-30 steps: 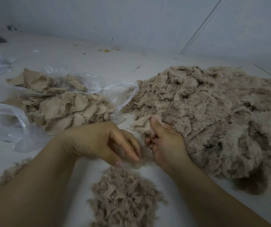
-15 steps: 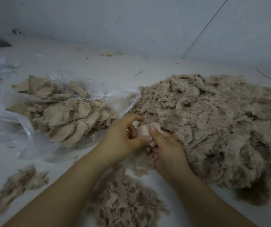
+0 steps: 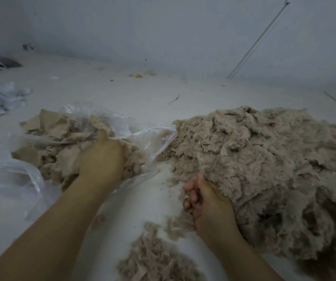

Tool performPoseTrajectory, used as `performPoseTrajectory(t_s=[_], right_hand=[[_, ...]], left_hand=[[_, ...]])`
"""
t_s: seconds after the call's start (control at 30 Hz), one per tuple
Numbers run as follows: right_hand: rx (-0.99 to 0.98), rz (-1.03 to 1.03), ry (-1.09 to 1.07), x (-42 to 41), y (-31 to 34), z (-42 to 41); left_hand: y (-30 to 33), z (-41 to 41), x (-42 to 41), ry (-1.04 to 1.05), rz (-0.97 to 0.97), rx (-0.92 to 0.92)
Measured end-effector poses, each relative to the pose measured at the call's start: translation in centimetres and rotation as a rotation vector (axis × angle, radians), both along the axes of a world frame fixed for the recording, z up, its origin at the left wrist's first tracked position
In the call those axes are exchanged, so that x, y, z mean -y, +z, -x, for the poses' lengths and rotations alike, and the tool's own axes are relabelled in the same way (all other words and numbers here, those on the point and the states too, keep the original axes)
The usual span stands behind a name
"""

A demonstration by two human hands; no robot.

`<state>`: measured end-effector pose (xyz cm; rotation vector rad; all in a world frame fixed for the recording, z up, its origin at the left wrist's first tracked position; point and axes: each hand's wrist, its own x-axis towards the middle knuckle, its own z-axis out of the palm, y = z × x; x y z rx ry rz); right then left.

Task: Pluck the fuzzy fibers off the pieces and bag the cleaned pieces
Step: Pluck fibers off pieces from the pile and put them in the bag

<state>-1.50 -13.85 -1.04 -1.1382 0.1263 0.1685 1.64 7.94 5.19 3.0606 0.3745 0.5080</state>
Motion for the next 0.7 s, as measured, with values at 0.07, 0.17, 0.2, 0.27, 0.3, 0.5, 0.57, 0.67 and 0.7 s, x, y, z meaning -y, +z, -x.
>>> performPoseTrajectory(t_s=[0.07, 0.17, 0.2, 0.27, 0.3, 0.5, 0.57, 0.67, 0.7], right_hand=[[-0.001, -0.005, 0.003, 0.0, -0.1, -0.1], [-0.010, 0.008, 0.009, 0.0, -0.4, -0.2], [-0.011, 0.008, 0.008, 0.0, -0.4, -0.2], [-0.022, -0.004, -0.004, 0.0, -0.5, -0.2], [-0.025, -0.008, -0.010, 0.0, -0.6, -0.3], [-0.031, -0.015, -0.004, 0.1, -0.4, -0.2], [-0.026, -0.021, -0.004, 0.1, -0.3, -0.1], [-0.013, -0.028, 0.002, 0.1, -0.2, -0.1], [-0.005, -0.035, 0.005, 0.1, -0.3, -0.1]], left_hand=[[-0.2, 0.0, 1.2, -0.069, -0.047, 0.083], [-0.6, -0.2, 4.5, -0.337, 0.018, 0.165], [-1.1, -0.6, 5.8, -0.406, 0.121, 0.127], [-2.5, -1.6, 7.9, -0.490, 0.354, 0.009], [-3.1, -2.2, 8.6, -0.504, 0.477, 0.008], [-3.8, -5.0, 10.0, -0.495, 0.995, 0.030], [-4.0, -5.5, 10.1, -0.508, 0.977, -0.004], [-4.3, -5.1, 10.0, -0.497, 0.755, 0.112], [-4.5, -4.7, 9.9, -0.502, 0.733, 0.143]])
